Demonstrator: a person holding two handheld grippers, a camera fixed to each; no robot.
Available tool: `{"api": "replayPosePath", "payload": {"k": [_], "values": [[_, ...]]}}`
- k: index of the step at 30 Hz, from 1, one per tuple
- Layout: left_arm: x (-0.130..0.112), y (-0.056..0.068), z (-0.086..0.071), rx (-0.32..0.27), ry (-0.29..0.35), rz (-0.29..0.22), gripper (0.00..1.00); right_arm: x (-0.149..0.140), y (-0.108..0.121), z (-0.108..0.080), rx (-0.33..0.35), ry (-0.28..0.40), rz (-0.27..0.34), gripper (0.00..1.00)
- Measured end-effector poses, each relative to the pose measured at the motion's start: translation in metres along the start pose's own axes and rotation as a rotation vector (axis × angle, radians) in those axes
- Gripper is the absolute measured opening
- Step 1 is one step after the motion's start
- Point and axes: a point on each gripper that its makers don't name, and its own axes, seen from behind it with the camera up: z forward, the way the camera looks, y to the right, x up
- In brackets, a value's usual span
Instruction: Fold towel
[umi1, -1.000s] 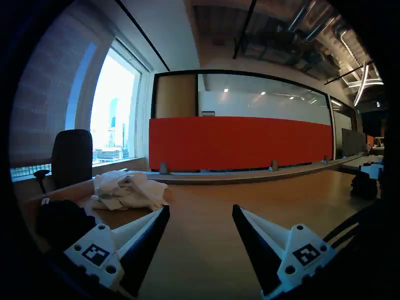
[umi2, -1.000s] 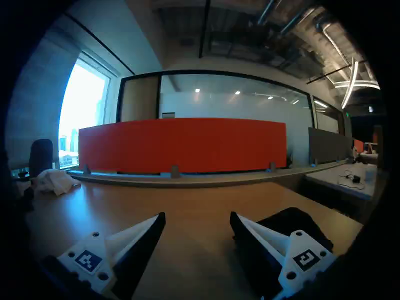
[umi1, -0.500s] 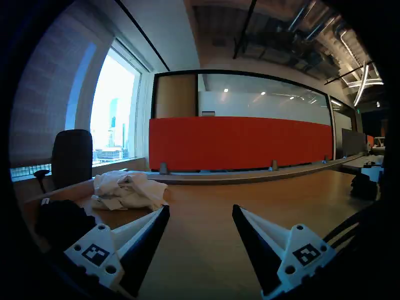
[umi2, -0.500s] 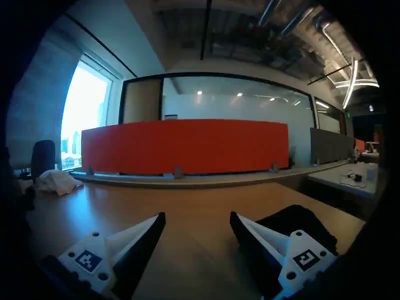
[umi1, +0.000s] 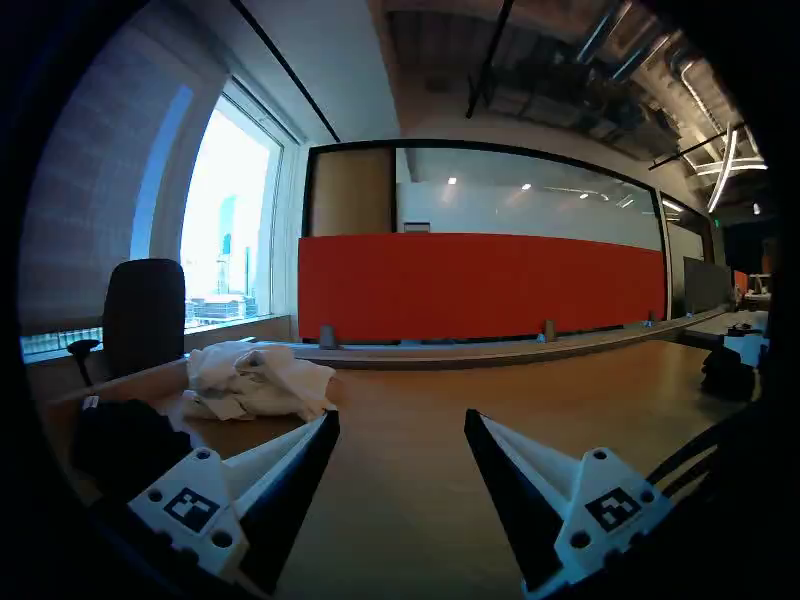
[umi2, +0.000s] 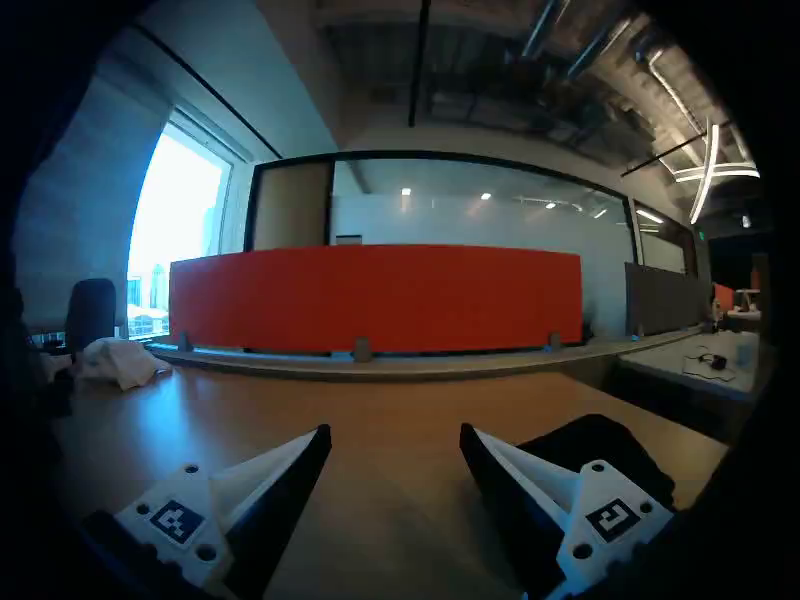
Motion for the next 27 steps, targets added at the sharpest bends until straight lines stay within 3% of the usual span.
{"api": "replayPosePath", "payload": {"k": [27], "values": [[0.0015, 0.0000, -0.0011, 0.000, -0.002, 0.001, 0.95, 0.0018, -0.0006, -0.0002, -0.001, 0.005, -0.002, 1.00]]}}
